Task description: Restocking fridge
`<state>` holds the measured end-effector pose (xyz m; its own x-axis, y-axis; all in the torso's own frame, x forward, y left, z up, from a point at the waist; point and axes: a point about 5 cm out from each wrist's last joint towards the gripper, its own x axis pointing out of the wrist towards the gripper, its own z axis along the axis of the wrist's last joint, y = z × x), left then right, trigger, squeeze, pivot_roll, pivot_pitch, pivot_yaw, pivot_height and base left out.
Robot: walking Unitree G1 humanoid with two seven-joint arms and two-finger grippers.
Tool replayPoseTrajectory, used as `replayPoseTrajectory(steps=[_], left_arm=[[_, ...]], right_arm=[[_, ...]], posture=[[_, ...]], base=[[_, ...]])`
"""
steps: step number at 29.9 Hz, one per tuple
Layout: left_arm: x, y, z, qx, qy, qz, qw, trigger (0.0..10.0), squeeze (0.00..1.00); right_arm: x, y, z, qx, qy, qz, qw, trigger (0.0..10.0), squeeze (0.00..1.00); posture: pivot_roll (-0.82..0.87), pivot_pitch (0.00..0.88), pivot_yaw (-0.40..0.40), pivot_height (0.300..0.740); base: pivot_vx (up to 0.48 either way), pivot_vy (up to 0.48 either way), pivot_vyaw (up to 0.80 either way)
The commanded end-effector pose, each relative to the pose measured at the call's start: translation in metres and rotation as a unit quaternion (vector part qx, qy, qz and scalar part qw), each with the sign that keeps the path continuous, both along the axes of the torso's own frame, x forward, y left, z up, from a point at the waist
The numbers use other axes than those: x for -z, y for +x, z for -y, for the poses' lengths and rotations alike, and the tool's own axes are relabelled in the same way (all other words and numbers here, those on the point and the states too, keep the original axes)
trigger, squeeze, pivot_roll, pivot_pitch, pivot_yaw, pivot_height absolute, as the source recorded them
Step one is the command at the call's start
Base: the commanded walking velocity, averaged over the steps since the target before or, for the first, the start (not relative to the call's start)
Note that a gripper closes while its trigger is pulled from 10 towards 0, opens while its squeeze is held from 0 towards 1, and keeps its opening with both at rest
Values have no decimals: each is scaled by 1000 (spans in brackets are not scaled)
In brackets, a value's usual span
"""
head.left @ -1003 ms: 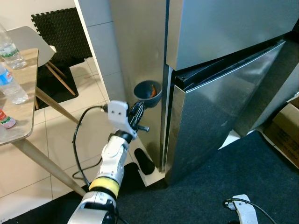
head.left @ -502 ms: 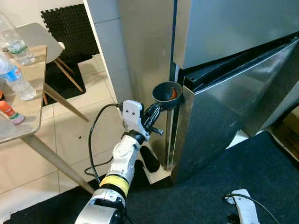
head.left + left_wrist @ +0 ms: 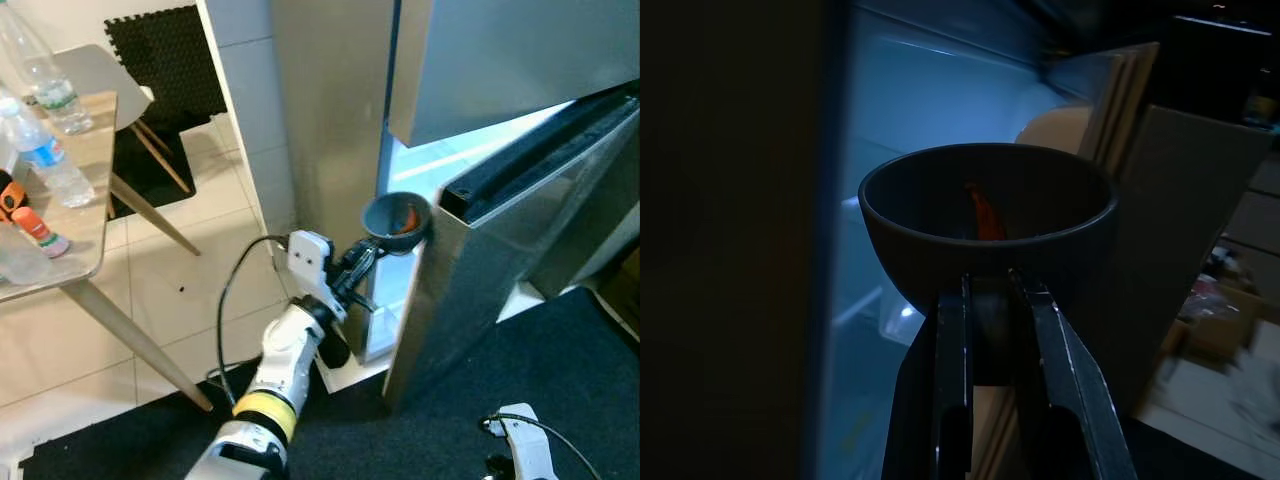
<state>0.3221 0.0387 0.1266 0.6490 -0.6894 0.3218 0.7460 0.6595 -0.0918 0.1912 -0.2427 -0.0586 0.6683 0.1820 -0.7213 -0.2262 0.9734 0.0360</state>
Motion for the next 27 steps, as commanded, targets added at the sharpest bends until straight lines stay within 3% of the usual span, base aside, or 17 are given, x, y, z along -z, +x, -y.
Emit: replayPoseTrajectory(steps=[1, 8, 13, 17, 24, 26, 27], left_arm=[[0, -10, 22, 50, 7, 7, 999, 10000, 0], [2, -29, 50, 118, -6, 4, 993, 10000, 0], [2, -34, 55, 129, -7, 6, 992, 10000, 0], [5, -32, 47, 115, -2, 5, 993, 10000, 0], [6, -24, 32, 83, 3, 3, 997, 10000, 0], [6, -17, 17, 50, 6, 3, 999, 10000, 0], [6, -17, 17, 50, 6, 3, 999, 10000, 0]], right_arm=[[3, -7, -4, -3, 25, -4, 1000, 10000, 0], [8, -17, -22, -83, 84, -33, 992, 10000, 0], [9, -23, -26, -119, 119, -52, 984, 10000, 0], [4, -16, -25, -108, 142, -32, 983, 10000, 0], [1, -8, -24, -85, 137, -12, 987, 10000, 0], [-1, -3, -22, -66, 133, 1, 989, 10000, 0], [-1, -3, -22, -66, 133, 1, 989, 10000, 0]], posture=[[-110, 133, 70, 740], [-118, 121, 76, 740], [-120, 116, 76, 740], [-123, 106, 75, 740], [-122, 103, 74, 740], [-116, 97, 72, 740], [-116, 97, 72, 740]], base=[[0, 0, 0], [0, 0, 0], [0, 0, 0], [0, 0, 0], [0, 0, 0], [0, 0, 0], [0, 0, 0]])
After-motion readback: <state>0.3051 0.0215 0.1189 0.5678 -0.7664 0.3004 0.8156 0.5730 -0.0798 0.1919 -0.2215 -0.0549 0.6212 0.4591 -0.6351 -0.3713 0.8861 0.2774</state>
